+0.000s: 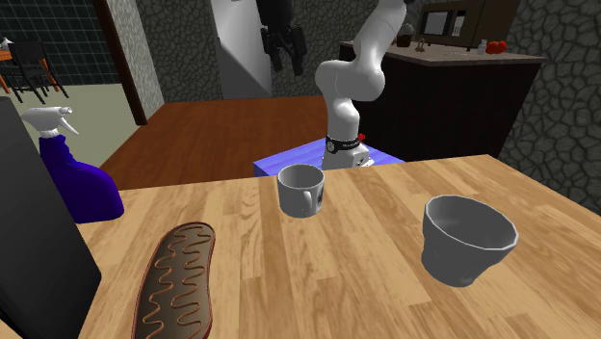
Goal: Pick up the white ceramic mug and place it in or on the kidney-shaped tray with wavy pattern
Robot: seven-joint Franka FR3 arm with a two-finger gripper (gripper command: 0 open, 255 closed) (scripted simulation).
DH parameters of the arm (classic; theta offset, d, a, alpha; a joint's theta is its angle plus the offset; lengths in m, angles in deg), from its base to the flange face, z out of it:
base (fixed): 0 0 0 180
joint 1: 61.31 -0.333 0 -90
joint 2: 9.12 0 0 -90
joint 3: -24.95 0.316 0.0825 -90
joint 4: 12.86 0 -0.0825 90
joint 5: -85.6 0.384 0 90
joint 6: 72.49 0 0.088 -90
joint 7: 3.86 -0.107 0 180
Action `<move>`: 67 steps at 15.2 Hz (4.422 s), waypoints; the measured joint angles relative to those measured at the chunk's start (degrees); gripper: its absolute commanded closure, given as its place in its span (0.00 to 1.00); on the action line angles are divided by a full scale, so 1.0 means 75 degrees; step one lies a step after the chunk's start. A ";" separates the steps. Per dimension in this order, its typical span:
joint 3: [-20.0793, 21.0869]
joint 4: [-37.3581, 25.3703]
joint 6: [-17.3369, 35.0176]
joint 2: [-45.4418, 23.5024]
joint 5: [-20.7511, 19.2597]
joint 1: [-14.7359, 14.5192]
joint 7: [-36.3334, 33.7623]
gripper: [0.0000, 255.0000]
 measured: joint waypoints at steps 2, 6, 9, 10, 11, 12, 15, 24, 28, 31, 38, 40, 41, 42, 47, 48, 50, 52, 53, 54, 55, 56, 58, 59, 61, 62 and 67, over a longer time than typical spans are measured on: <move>0.0055 0.0079 0.0135 -0.0011 0.0048 -0.0017 -0.0057 0.00; 0.0484 0.0735 0.1187 -0.0040 0.0400 -0.0163 -0.0475 0.00; 0.0847 0.1154 0.2166 -0.0274 0.0663 -0.0278 -0.0793 0.00; 0.0927 0.1277 0.2511 -0.0399 0.0706 -0.0285 -0.0843 0.00; 0.1081 0.1343 0.2865 -0.0573 0.0801 -0.0333 -0.0976 0.00; 0.1215 0.1432 0.3282 -0.0800 0.0873 -0.0357 -0.1076 0.00; 0.1659 0.1652 0.4346 -0.1298 0.1095 -0.0477 -0.1468 0.00; 0.2350 0.1971 0.6440 -0.2579 0.1247 -0.0517 -0.2015 0.00; 0.2429 0.2108 0.6859 -0.2857 0.1260 -0.0510 -0.2039 0.00; 0.2432 0.2116 0.6904 -0.2892 0.1256 -0.0504 -0.2036 0.00; 0.2433 0.2116 0.6909 -0.2896 0.1255 -0.0503 -0.2036 1.00; 0.2433 0.2116 0.6909 -0.2896 0.1255 -0.0503 -0.2036 1.00; 0.2433 0.2116 0.6909 -0.2896 0.1255 -0.0503 -0.2036 1.00; 0.2433 0.2116 0.6909 -0.2896 0.1255 -0.0503 -0.2036 1.00; 0.2393 0.2043 0.6675 -0.2734 0.1253 -0.0511 -0.2027 1.00; 0.2378 0.1954 0.6549 -0.2693 0.1235 -0.0502 -0.2034 1.00; 0.2334 0.1857 0.6278 -0.2518 0.1228 -0.0509 -0.2030 1.00; 0.2285 0.1737 0.6019 -0.2380 0.1207 -0.0503 -0.2018 1.00; 0.2267 0.1706 0.5911 -0.2303 0.1208 -0.0509 -0.2017 1.00; 0.2250 0.1661 0.5768 -0.2203 0.1210 -0.0521 -0.2026 1.00; 0.2238 0.1596 0.5656 -0.2154 0.1201 -0.0521 -0.2034 1.00; 0.2222 0.1526 0.5541 -0.2110 0.1189 -0.0518 -0.2038 1.00; 0.2191 0.1351 0.5310 -0.2054 0.1159 -0.0503 -0.2049 1.00; 0.2166 0.1303 0.5178 -0.1969 0.1153 -0.0507 -0.2044 1.00; 0.2141 0.1150 0.4929 -0.1871 0.1136 -0.0510 -0.2067 1.00; 0.2100 0.1068 0.4794 -0.1820 0.1113 -0.0494 -0.2045 1.00; 0.2034 0.0685 0.4257 -0.1665 0.1063 -0.0484 -0.2079 1.00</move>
